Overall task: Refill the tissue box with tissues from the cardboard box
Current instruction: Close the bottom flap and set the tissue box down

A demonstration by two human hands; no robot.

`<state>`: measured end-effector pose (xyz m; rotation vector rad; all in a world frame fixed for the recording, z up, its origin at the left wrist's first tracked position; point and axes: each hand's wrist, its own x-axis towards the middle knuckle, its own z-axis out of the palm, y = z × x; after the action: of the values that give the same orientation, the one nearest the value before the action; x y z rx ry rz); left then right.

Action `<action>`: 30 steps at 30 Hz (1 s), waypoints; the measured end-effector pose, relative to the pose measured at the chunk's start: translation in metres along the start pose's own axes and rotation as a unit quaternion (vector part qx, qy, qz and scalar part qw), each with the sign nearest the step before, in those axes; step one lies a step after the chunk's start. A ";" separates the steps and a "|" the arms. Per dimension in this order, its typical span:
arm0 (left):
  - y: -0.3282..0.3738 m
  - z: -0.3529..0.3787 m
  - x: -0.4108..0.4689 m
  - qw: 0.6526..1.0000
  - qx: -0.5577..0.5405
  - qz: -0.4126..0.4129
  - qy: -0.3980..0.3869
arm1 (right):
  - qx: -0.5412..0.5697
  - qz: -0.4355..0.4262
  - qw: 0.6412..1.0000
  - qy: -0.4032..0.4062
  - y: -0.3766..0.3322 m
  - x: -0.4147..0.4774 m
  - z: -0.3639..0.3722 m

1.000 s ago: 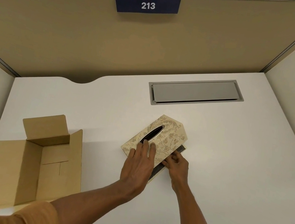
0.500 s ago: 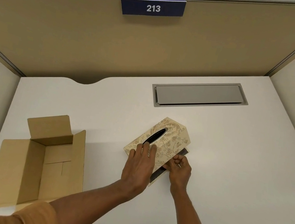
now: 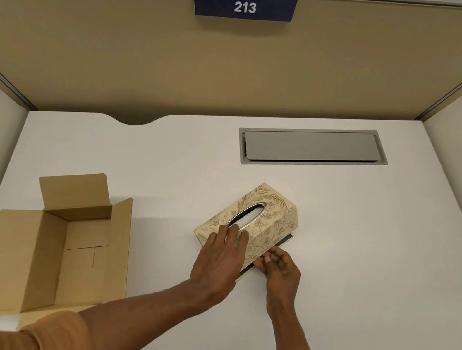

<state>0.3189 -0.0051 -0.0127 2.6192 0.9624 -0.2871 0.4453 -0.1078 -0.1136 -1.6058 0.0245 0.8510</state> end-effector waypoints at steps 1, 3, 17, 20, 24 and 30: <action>0.003 0.001 -0.001 1.000 0.003 0.001 -0.007 | 0.012 0.008 1.000 0.000 0.000 -0.001 -0.002; 0.008 0.003 -0.003 1.000 0.017 0.007 -0.021 | 0.034 0.024 0.999 -0.001 0.000 -0.004 -0.005; 0.014 0.015 -0.012 0.981 0.157 0.093 -0.064 | 0.048 0.053 0.997 0.031 0.003 -0.010 -0.011; 0.013 0.021 -0.014 0.975 0.180 0.107 -0.079 | 0.043 0.055 0.997 0.035 0.006 -0.010 -0.011; 0.009 0.022 -0.013 0.973 0.186 0.112 -0.074 | 0.009 0.039 0.999 0.034 0.003 -0.008 -0.013; -0.001 0.027 -0.020 0.980 0.143 0.120 -0.069 | -0.136 -0.105 0.982 0.078 -0.023 0.004 -0.024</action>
<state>0.3013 -0.0257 -0.0318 2.8912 0.5867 -0.5734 0.4705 -0.1210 -0.0971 -1.8915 -0.1539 0.5799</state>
